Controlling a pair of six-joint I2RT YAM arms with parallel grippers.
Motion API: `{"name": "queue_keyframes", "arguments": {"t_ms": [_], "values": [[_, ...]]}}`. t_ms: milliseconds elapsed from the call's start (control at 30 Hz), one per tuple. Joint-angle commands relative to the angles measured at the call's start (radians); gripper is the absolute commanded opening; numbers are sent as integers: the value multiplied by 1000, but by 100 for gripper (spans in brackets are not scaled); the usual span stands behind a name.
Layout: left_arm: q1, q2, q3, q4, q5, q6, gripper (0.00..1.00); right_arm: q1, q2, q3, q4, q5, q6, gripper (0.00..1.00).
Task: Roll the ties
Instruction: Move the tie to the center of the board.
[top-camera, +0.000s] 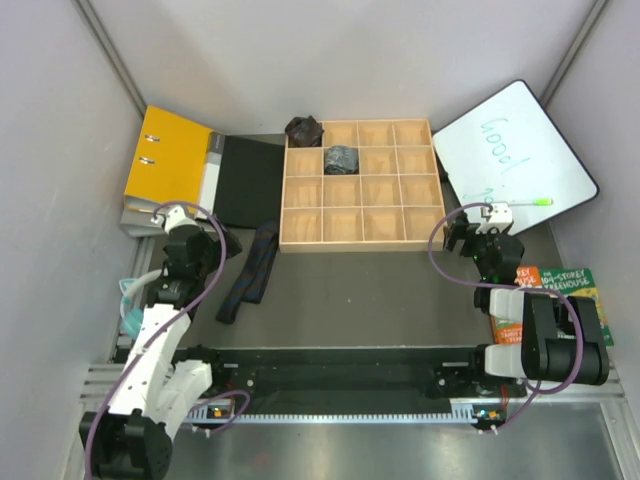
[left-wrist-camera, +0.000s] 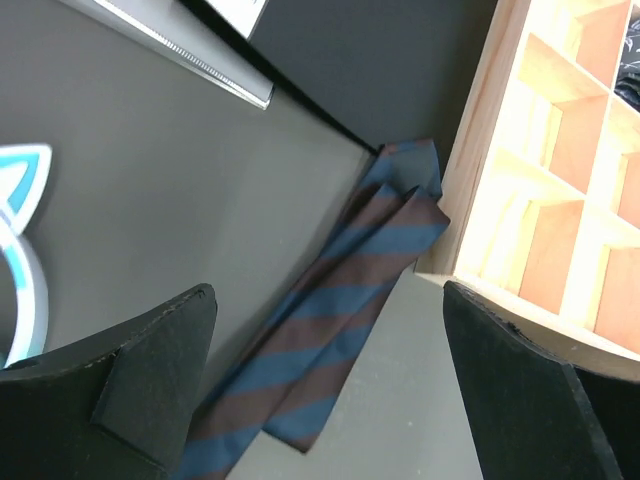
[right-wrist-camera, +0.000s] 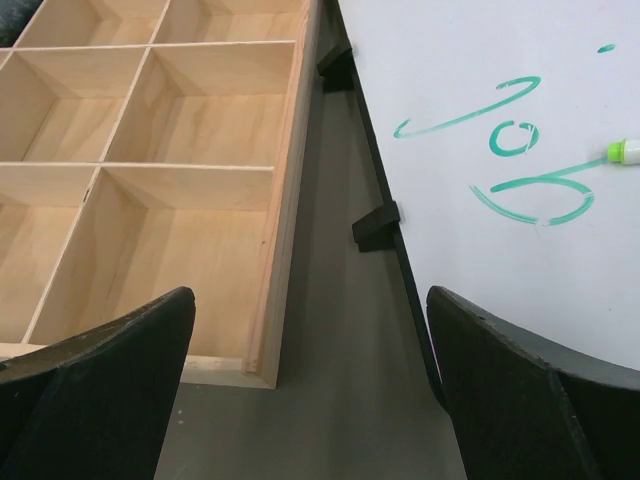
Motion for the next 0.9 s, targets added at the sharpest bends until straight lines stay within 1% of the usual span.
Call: {"name": "queue_keyframes", "arguments": {"t_ms": [0,100,133,167,200,267,333,400,467,533,633,733,867], "values": [[1,-30,32,-71,63,-43,99,5,5,31,25,-4,-16,99],[1,-18,29,-65,175,-31,99,5,5,31,25,-4,-15,99],[1,-15,38,-83,157,-57,99,5,5,31,25,-4,-16,99],[1,-6,49,-170,122,-80,99,5,5,31,23,-4,-15,99],[1,-5,58,-215,94,-133,99,5,5,31,25,-4,-16,99],[1,-5,77,-284,89,-163,99,5,5,31,25,-4,-16,99],[-1,-18,71,-295,103,-192,99,5,5,31,25,-4,-16,99],[-1,-50,66,-347,65,-218,99,5,5,31,25,-4,-16,99],[-1,-74,51,-363,36,-218,99,5,5,31,25,-4,-15,99],[-19,-82,41,-357,48,-227,99,5,5,31,25,-5,-16,99],[-29,-59,31,-378,25,-262,99,5,5,31,25,-4,-16,99],[-39,-21,18,-390,-15,-299,94,5,5,31,25,-4,-15,99],[-61,39,-21,-348,-44,-327,94,5,5,31,25,-4,-16,99]]}}
